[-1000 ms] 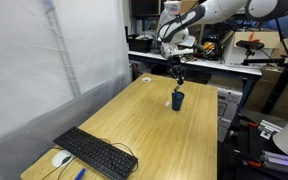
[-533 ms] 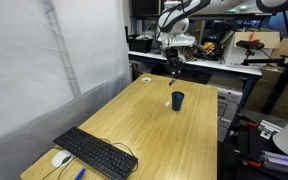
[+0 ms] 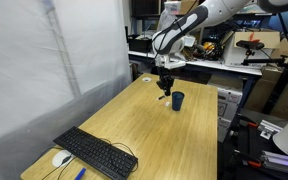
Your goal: Remove the marker from the cup and put it on the table
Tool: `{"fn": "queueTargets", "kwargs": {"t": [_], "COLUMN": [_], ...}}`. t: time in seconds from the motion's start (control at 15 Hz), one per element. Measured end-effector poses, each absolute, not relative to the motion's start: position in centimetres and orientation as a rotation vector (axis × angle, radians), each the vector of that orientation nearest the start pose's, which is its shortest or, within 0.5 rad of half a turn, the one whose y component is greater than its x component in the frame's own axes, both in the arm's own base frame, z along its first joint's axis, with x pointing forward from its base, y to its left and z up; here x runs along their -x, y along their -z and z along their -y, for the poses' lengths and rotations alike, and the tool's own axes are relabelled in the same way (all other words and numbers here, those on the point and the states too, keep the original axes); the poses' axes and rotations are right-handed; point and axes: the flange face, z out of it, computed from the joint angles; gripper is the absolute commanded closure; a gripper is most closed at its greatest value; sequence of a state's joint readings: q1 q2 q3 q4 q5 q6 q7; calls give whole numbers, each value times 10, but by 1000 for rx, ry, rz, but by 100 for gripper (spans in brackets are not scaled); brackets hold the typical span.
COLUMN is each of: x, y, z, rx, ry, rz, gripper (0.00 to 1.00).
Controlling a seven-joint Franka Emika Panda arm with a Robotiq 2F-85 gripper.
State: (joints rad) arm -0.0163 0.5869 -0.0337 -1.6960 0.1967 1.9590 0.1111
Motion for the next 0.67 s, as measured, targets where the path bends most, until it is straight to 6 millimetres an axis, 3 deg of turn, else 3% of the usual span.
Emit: {"fn": "queueTargets", "kwargs": {"t": [0.4,0.67], "x": [-622,-602], "y": [-206,-180], "z": [7,-6], "rx": [3033,3044], "ry": [-225,-213], "rz": [-334,-305], "gripper": [95,95]}}
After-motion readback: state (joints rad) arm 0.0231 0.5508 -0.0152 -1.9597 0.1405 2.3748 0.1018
